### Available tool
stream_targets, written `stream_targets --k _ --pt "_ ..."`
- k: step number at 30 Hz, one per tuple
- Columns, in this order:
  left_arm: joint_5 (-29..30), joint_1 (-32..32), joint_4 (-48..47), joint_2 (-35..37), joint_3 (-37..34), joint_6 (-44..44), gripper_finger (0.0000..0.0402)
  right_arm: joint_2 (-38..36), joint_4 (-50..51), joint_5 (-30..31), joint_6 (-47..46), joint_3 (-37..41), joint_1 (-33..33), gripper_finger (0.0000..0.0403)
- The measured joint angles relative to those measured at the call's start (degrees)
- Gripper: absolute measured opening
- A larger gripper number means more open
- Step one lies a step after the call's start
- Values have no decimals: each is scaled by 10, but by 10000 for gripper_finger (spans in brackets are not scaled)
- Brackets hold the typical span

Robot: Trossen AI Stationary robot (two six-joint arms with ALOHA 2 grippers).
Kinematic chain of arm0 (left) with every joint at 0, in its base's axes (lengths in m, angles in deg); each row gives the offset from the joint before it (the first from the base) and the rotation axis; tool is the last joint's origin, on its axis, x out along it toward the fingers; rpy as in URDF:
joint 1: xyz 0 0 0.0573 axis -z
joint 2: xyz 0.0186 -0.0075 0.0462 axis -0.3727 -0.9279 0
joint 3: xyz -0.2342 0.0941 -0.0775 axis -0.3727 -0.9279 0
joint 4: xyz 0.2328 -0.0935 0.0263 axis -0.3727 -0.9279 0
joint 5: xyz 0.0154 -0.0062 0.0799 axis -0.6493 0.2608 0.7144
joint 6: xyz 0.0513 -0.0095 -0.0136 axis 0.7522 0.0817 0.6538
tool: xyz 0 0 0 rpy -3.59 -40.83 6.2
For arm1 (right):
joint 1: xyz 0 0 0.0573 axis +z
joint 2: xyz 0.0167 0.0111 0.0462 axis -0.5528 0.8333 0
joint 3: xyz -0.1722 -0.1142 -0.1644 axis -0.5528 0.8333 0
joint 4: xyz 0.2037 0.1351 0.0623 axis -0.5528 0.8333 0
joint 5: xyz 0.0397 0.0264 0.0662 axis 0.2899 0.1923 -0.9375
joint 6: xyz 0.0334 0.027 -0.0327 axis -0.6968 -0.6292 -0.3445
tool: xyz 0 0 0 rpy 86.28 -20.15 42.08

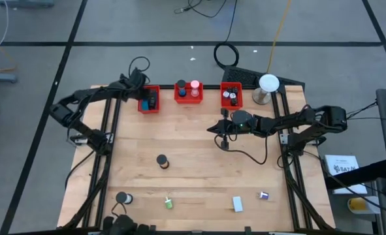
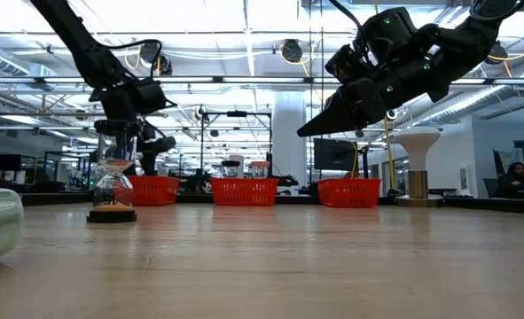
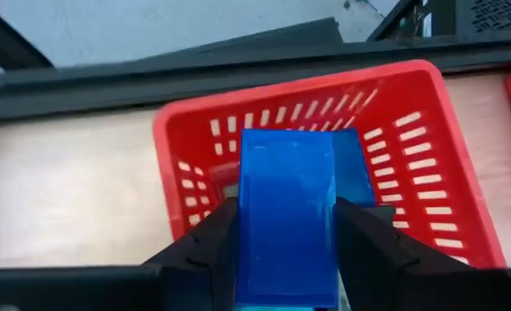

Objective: Pick & Place Office items
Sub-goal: Put the blue timer into the left orange basket, then put the light orange hourglass into the middle orange basket

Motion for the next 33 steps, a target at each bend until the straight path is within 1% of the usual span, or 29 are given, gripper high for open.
stream_targets --k 2,5,8,9,12,14,16,18,20,22,26,29,33 --pt "11 6 -2 -2 0 -19 152 0 0 0 0 0 0 1" --pt "49 18 -4 -5 0 -45 152 0 0 0 1 0 0 1" --pt "55 26 -7 -5 0 -62 154 0 0 -2 0 0 0 1" --pt "55 28 -7 -5 0 -66 165 0 0 -2 0 0 0 1" --pt "55 33 -7 -5 0 -68 224 0 0 -2 2 0 0 1" --pt "55 35 -6 -5 0 -63 256 0 0 -2 6 0 0 1" --pt "54 36 -14 2 0 -53 271 0 0 -2 13 0 0 1" --pt "55 37 -27 22 0 -38 273 0 0 -2 19 0 0 1" --pt "58 45 -32 42 0 -20 260 0 0 0 25 0 0 1" --pt "56 58 -48 70 0 -3 236 0 -1 0 23 0 0 1" --pt "57 107 -32 121 -6 46 169 0 -7 0 13 0 0 2" --pt "51 157 16 154 -31 80 113 0 -21 0 11 0 0 1" --pt "35 219 141 191 -92 105 50 0 -42 0 12 0 0 2"
